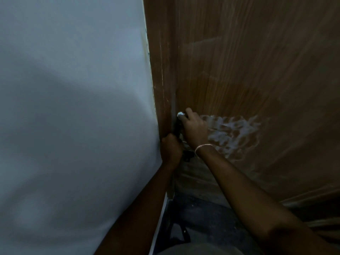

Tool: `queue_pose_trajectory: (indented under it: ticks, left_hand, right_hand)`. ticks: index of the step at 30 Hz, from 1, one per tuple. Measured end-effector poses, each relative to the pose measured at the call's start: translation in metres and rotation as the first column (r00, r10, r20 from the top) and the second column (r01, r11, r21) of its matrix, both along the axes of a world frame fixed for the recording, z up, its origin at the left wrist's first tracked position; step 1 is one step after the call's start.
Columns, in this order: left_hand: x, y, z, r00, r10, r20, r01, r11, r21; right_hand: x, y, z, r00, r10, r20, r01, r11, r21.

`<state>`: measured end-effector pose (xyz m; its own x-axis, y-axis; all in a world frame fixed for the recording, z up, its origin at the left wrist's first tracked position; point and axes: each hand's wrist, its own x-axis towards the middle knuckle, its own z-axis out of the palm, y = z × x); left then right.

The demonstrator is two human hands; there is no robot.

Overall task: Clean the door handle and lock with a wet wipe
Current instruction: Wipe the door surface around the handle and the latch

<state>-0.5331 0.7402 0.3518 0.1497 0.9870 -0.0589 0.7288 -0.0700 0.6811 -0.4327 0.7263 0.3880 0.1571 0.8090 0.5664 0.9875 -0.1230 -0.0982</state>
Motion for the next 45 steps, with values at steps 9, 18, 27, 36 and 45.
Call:
queue_pose_trajectory:
  ticks: [9, 18, 27, 36, 45]
  left_hand:
    - [0.002, 0.001, 0.000, 0.999, 0.022, -0.030, -0.022, 1.000, -0.011]
    - [0.001, 0.002, -0.001, 0.999, 0.036, -0.009, -0.036, 0.999, -0.026]
    - [0.000, 0.003, -0.004, 0.998, 0.046, 0.033, -0.045, 0.999, -0.030]
    - [0.001, 0.001, -0.003, 0.996, 0.056, 0.063, -0.055, 0.998, -0.023]
    - [0.002, -0.001, 0.001, 0.998, 0.046, 0.053, -0.045, 0.999, -0.018]
  right_hand:
    - [0.022, -0.020, -0.003, 0.993, -0.118, -0.016, 0.119, 0.992, 0.040]
    - [0.038, -0.043, -0.012, 0.996, -0.069, -0.059, 0.074, 0.994, 0.080]
    - [0.044, -0.049, -0.019, 0.989, -0.013, -0.148, 0.032, 0.991, 0.127]
    - [0.050, -0.057, -0.021, 0.981, -0.016, -0.194, 0.034, 0.995, 0.090]
    - [0.063, -0.060, -0.025, 0.974, -0.014, -0.225, 0.046, 0.989, 0.141]
